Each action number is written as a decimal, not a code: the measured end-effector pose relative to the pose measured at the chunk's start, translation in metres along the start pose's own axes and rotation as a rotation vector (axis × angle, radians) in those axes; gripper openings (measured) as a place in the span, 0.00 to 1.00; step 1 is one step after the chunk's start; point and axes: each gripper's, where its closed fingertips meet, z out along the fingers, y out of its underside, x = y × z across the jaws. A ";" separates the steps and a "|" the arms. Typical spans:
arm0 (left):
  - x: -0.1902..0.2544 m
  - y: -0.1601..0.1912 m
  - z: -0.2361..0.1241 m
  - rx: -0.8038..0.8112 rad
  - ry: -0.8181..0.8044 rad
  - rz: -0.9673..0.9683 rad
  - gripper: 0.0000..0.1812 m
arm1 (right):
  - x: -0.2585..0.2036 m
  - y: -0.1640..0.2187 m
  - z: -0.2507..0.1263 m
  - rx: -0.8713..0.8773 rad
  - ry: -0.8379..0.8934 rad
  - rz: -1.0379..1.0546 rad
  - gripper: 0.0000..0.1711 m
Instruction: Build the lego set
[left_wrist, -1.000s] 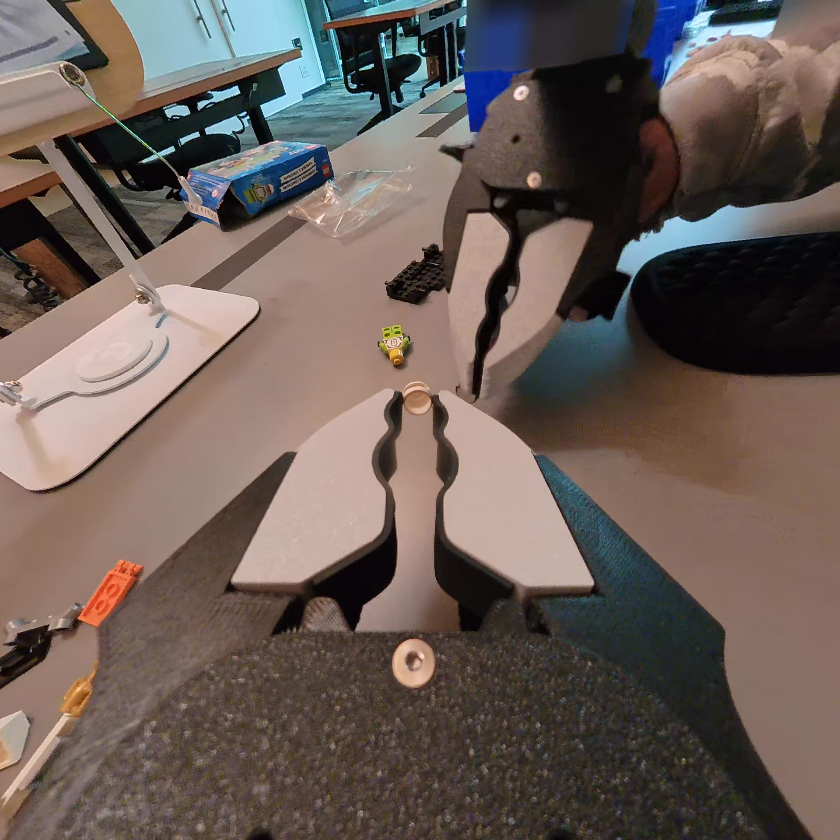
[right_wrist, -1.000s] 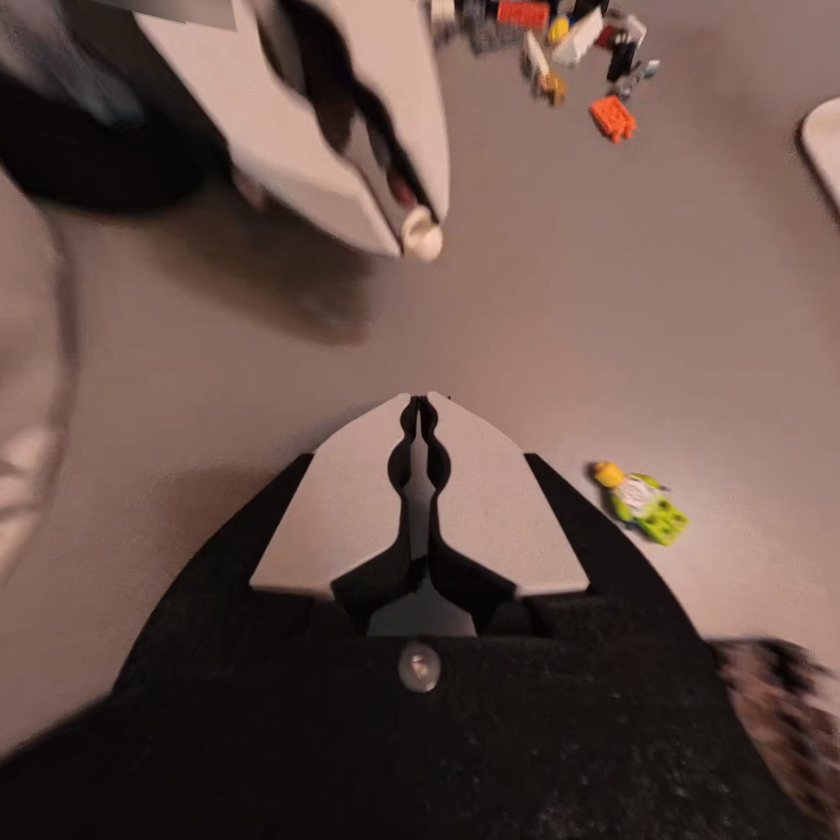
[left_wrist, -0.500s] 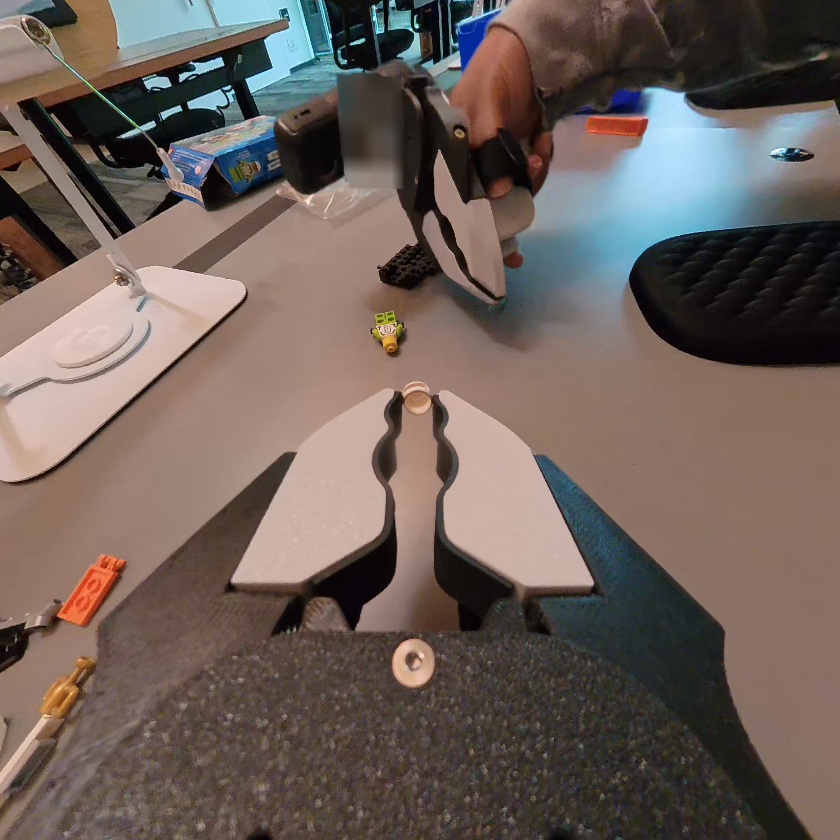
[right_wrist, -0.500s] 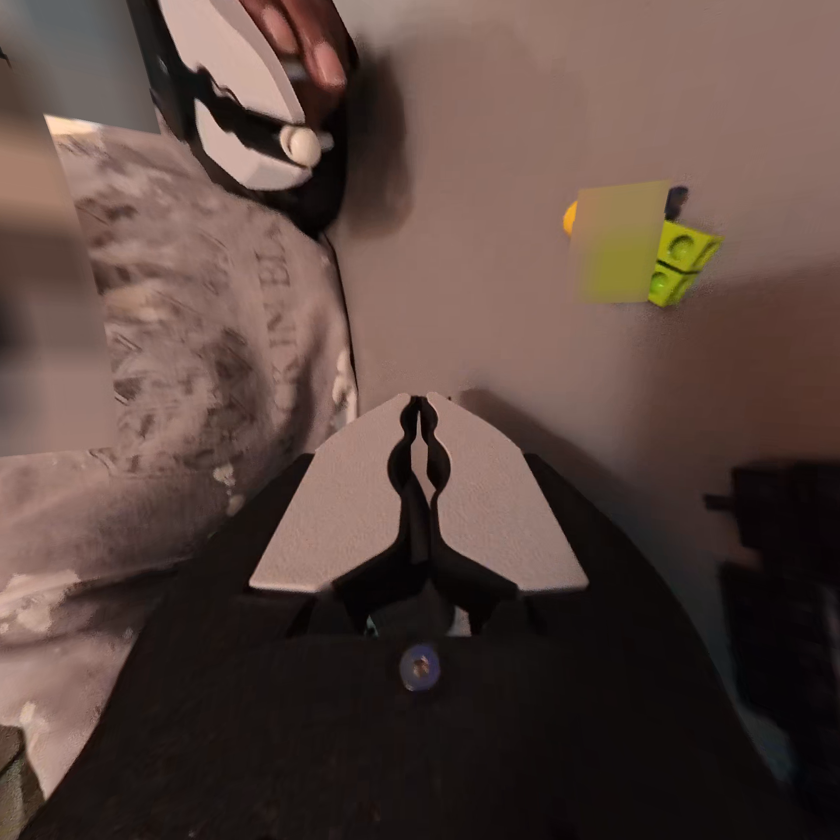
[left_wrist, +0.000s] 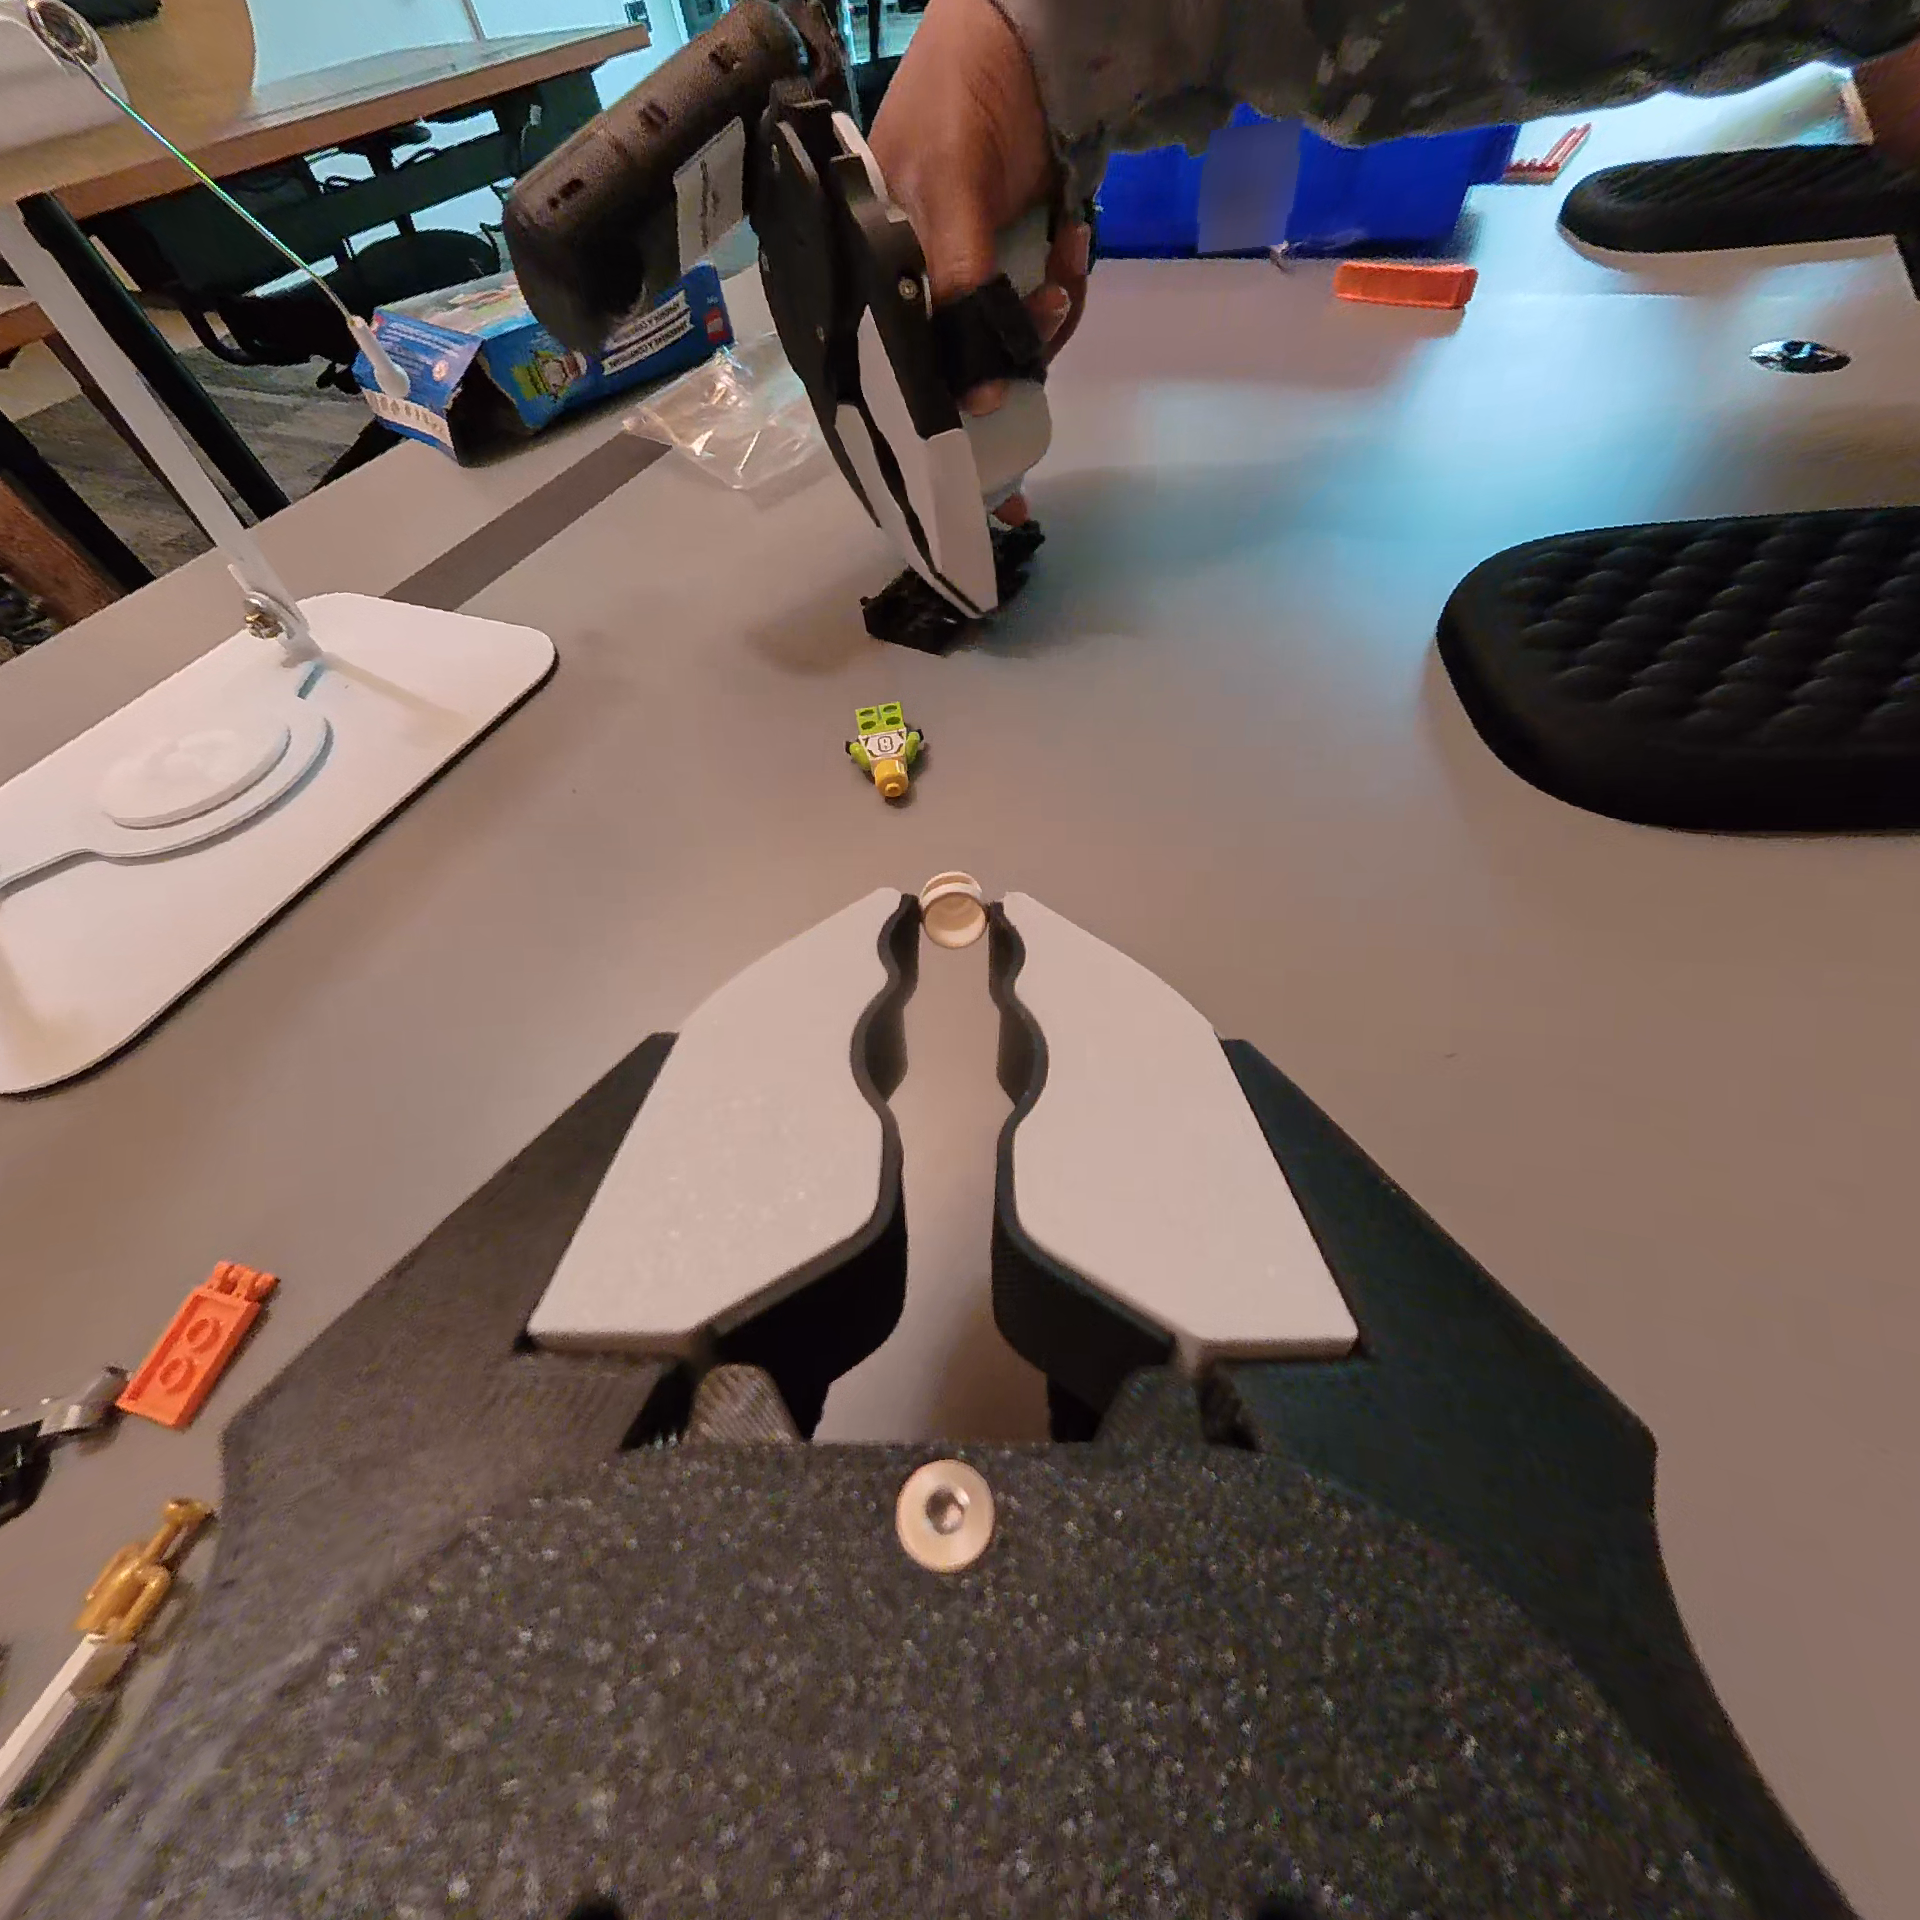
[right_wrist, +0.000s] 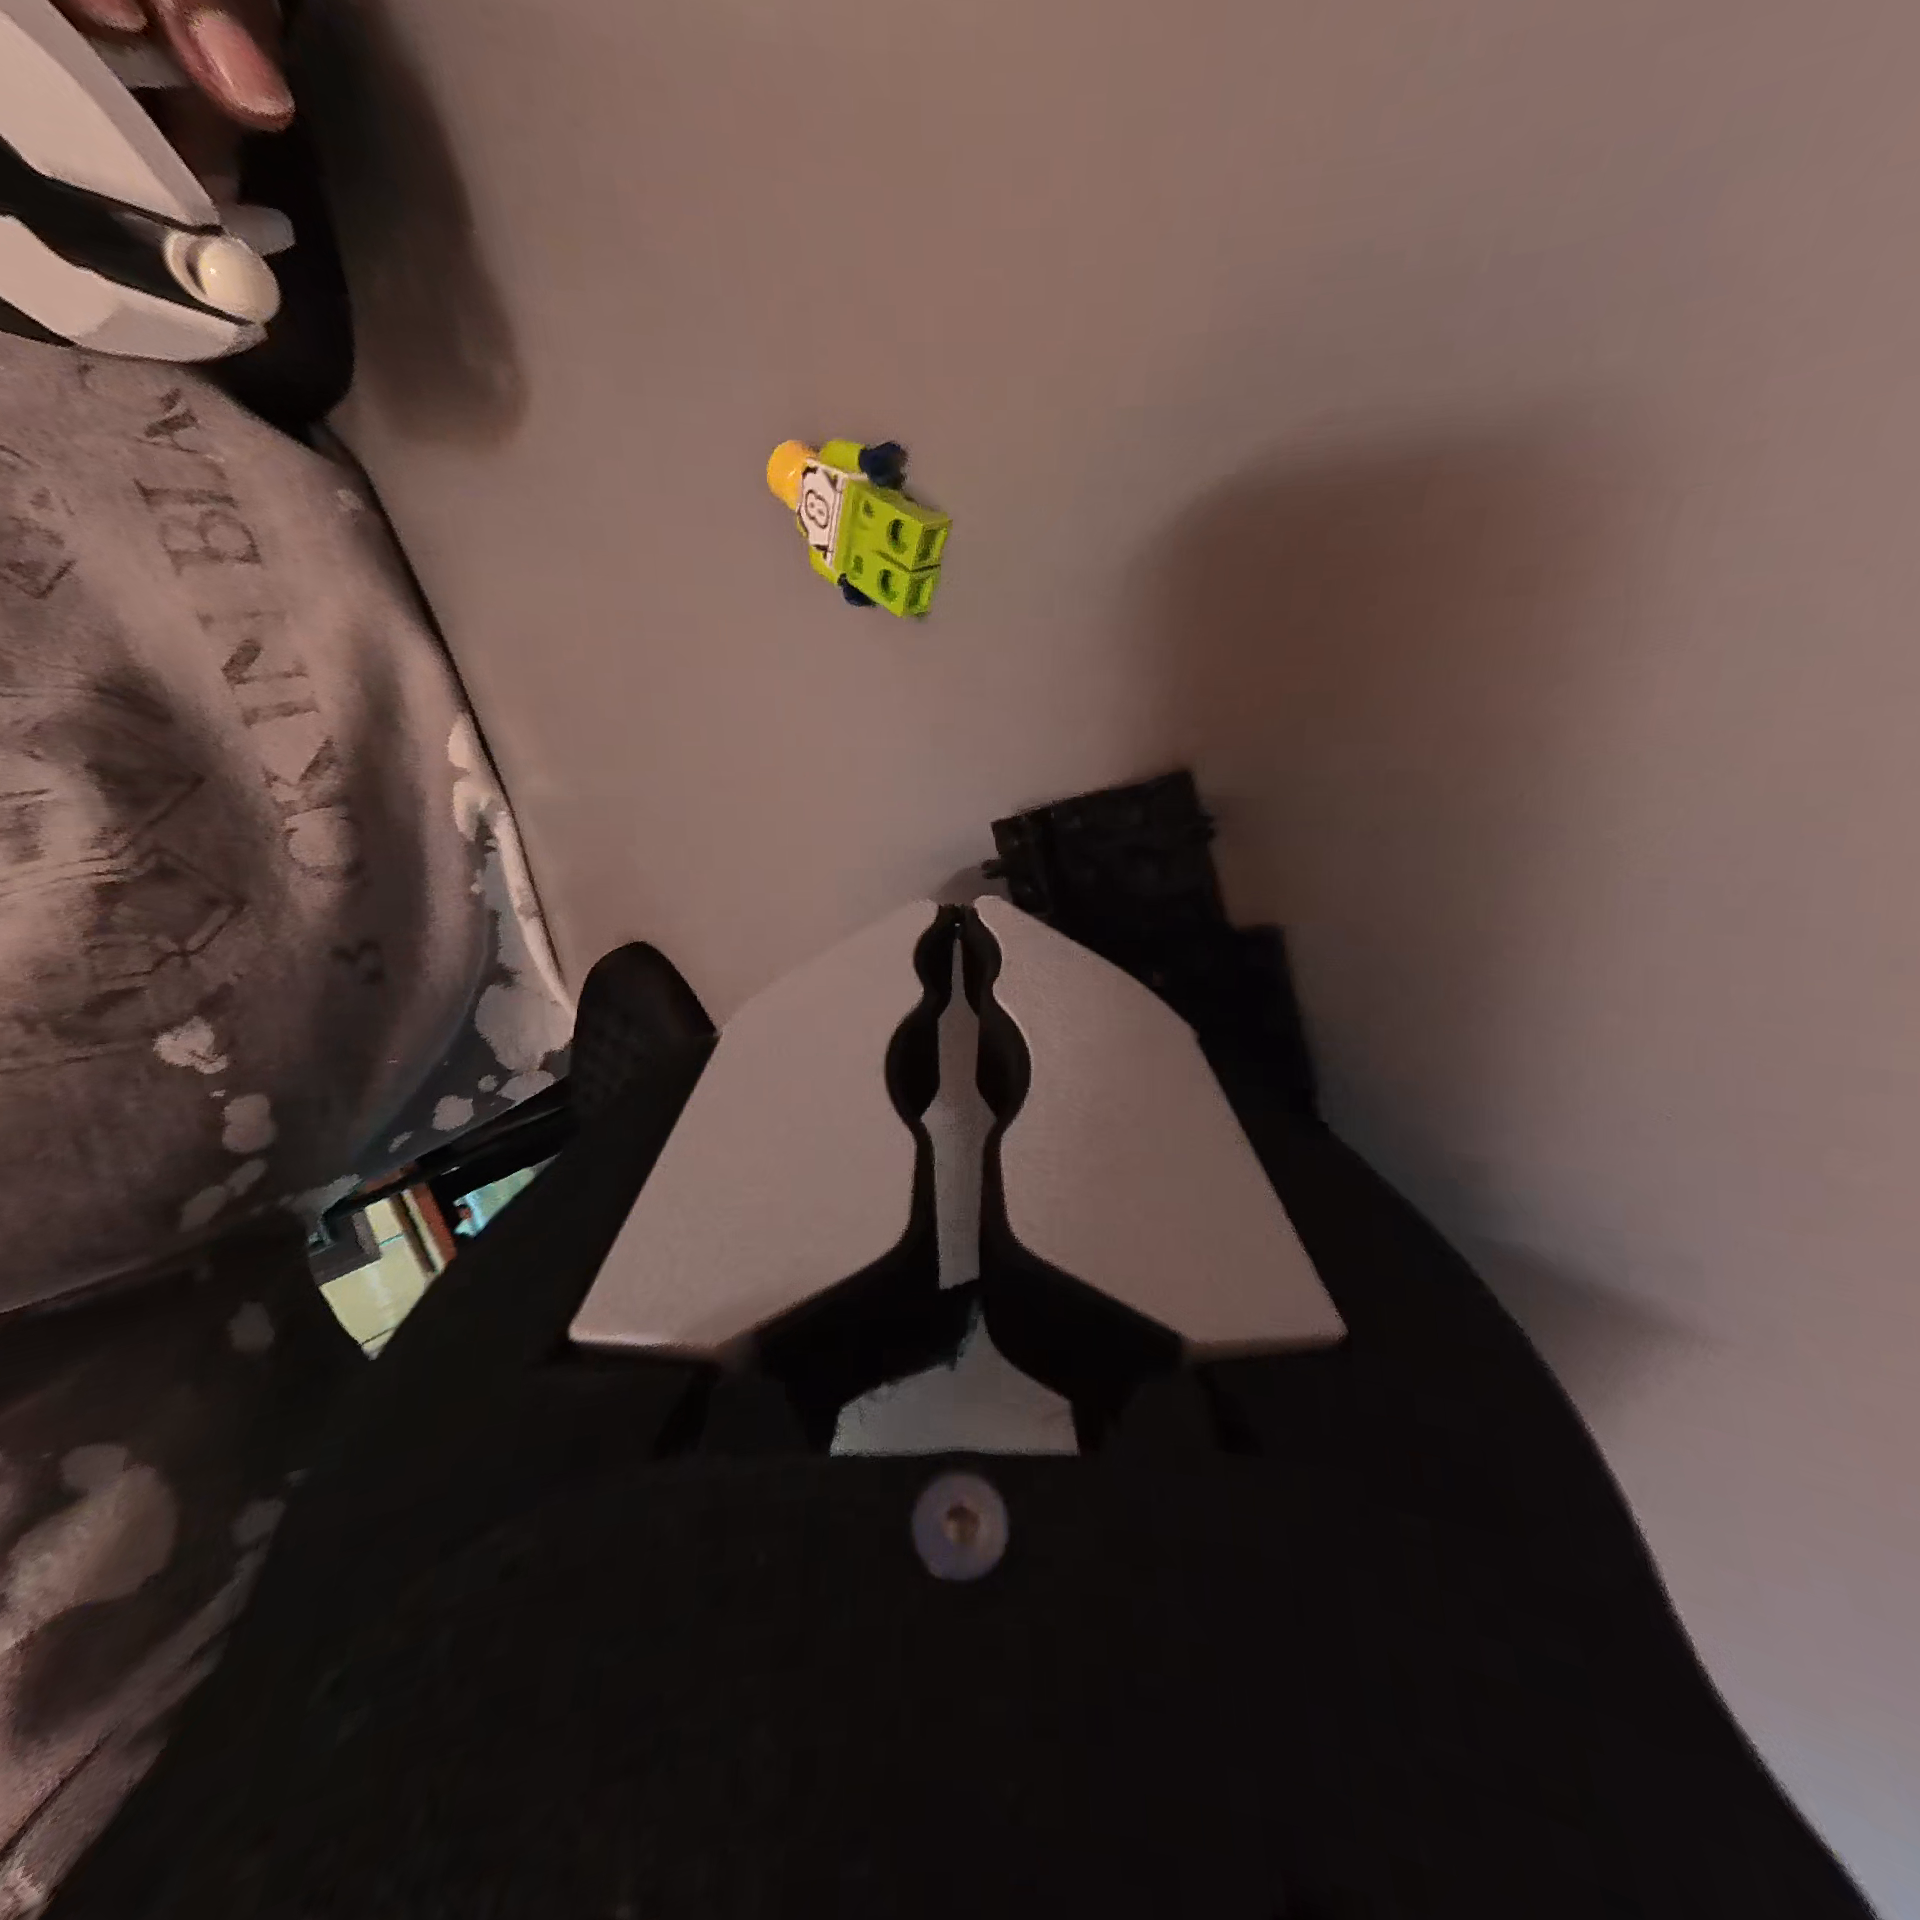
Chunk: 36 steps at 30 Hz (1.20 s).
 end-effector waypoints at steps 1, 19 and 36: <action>0.000 0.000 0.000 -0.002 0.001 0.000 0.07 | 0.002 -0.001 -0.001 0.008 0.008 -0.005 0.01; 0.000 0.005 0.002 -0.017 0.003 -0.001 0.07 | 0.033 -0.007 -0.039 0.214 0.188 -0.034 0.05; 0.001 0.005 0.003 -0.020 0.006 0.002 0.07 | 0.033 -0.014 -0.046 0.365 0.743 -0.563 0.07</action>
